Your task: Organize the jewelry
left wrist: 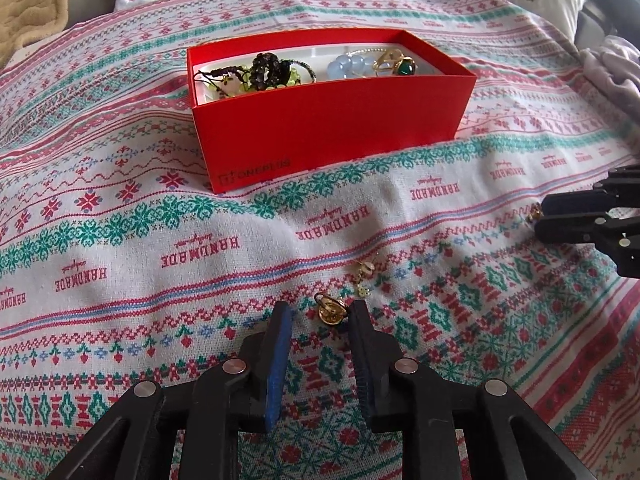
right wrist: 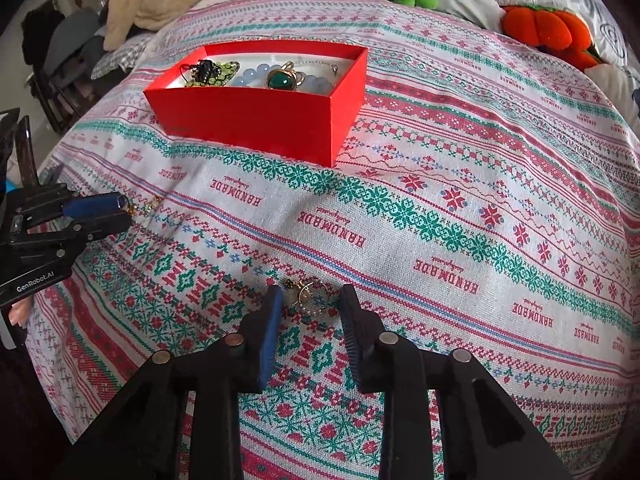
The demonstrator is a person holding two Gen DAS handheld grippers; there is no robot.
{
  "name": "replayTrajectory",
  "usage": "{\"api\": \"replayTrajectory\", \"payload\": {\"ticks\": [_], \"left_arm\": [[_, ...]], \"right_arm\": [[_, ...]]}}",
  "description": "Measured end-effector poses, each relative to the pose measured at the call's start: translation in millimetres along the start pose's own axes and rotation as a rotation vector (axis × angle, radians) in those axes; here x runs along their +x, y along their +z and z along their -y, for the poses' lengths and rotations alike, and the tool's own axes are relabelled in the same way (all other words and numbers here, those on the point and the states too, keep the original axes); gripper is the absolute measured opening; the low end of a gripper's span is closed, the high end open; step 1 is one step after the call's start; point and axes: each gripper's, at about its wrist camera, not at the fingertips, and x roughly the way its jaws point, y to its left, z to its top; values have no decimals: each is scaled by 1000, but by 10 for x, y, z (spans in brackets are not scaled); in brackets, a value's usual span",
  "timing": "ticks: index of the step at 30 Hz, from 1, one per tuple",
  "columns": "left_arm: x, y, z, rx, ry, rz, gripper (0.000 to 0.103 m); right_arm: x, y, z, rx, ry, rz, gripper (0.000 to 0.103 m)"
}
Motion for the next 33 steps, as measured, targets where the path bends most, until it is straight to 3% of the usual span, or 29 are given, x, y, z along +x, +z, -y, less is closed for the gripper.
{"api": "replayTrajectory", "payload": {"ticks": [2,5,6,13,18,20,23,24,25,26,30,33], "left_arm": [[13,15,8,7,0,-1,25],[8,20,21,19,14,-3,4],[-1,16,19,19,13,-5,2],[-86,-33,45,32,17,-9,0],[-83,-37,21,15,13,-27,0],[-86,-41,3,1,5,-26,0],[-81,-40,11,0,-10,-27,21],[-80,-37,19,1,-10,-22,29],[-80,-35,23,0,-5,-15,31],[-72,-31,24,-1,3,-11,31],[-9,11,3,-8,11,2,31],[29,42,-22,-14,10,13,31]], "right_arm": [[-10,-17,-16,-17,7,3,22],[-19,-24,-31,-29,22,3,15],[-27,-27,-34,-30,25,1,10],[-137,-59,-66,-51,33,6,4],[-174,-90,70,-27,-18,7,4],[-178,-104,124,-12,3,15,4],[-190,-106,100,-12,48,9,13],[-191,-104,66,-22,54,12,29],[-192,-102,32,-30,54,19,48],[-190,-97,-5,-38,49,30,53],[-88,-55,-90,-55,12,22,54],[-14,-34,-111,-70,-17,30,41]]}}
